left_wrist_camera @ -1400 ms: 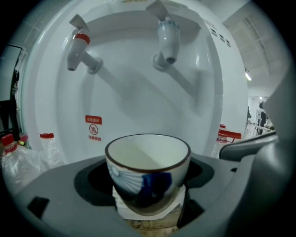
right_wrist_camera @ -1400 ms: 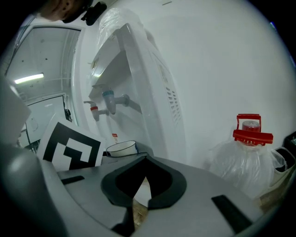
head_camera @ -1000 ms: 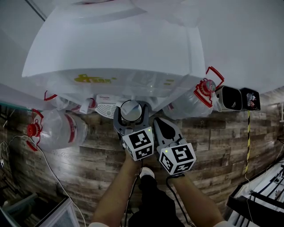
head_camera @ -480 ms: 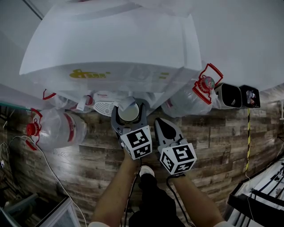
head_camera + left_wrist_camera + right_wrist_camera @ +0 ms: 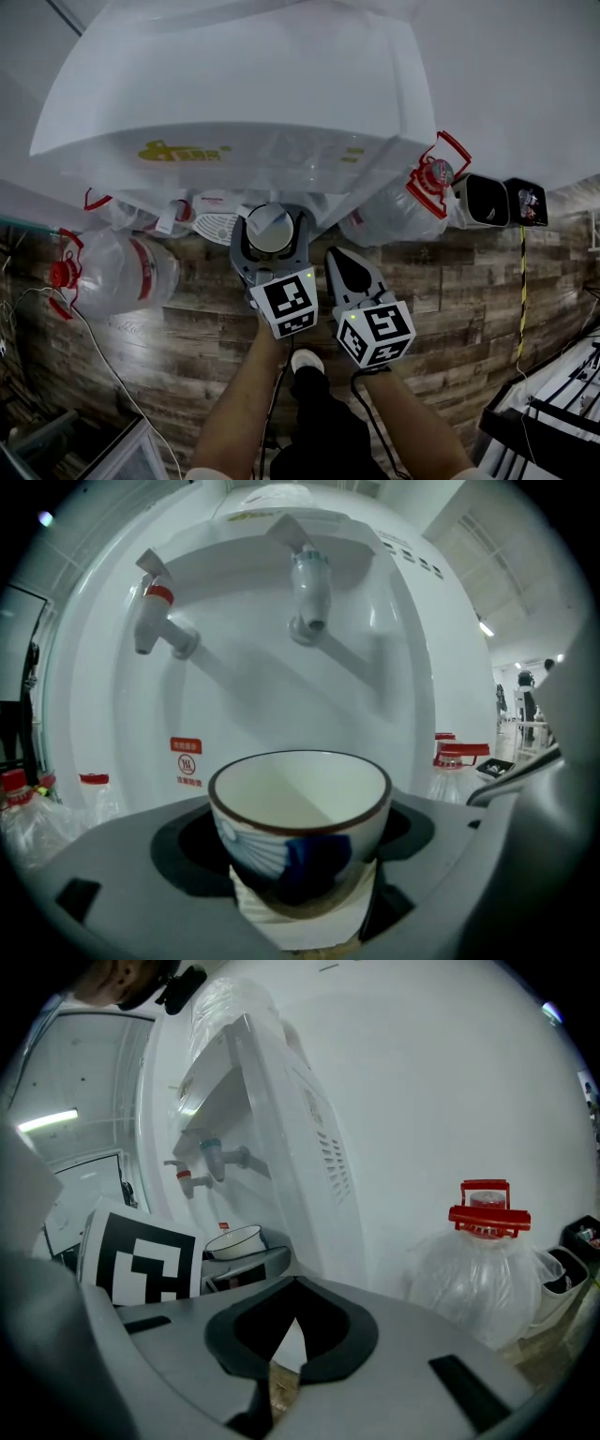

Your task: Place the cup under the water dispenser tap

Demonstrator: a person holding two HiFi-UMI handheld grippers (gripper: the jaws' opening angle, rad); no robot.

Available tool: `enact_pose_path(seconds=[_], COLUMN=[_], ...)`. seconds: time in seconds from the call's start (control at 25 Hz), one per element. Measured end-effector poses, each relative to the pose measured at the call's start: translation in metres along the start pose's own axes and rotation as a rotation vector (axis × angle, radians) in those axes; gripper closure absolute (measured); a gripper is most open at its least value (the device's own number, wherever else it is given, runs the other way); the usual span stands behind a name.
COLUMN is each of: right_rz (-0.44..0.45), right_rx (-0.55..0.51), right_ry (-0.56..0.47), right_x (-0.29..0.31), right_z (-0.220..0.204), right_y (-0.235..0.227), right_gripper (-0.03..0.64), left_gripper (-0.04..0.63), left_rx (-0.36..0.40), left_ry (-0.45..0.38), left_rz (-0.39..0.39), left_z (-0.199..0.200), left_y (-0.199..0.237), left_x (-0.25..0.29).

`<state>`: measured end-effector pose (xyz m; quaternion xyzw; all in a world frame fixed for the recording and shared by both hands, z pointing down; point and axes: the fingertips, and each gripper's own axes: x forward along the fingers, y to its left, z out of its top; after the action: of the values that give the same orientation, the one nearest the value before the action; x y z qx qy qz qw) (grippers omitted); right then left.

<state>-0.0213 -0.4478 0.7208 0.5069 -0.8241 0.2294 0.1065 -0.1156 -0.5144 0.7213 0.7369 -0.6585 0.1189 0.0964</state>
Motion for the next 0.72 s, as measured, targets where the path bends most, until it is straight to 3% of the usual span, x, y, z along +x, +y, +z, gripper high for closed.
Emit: enact_pose_path(seconds=[0.72], right_rz=[-0.008], right_rx=[0.011], right_ry=[0.01], right_x=[-0.002], right_z=[-0.008], right_y=[0.0019], right_gripper=[0.597], left_gripper=[0.159], left_rx=[-0.014], left_ry=[0.009], left_rz=[0.02], left_z=[-0.0078], left_y=[0.0028], left_x=[0.0034])
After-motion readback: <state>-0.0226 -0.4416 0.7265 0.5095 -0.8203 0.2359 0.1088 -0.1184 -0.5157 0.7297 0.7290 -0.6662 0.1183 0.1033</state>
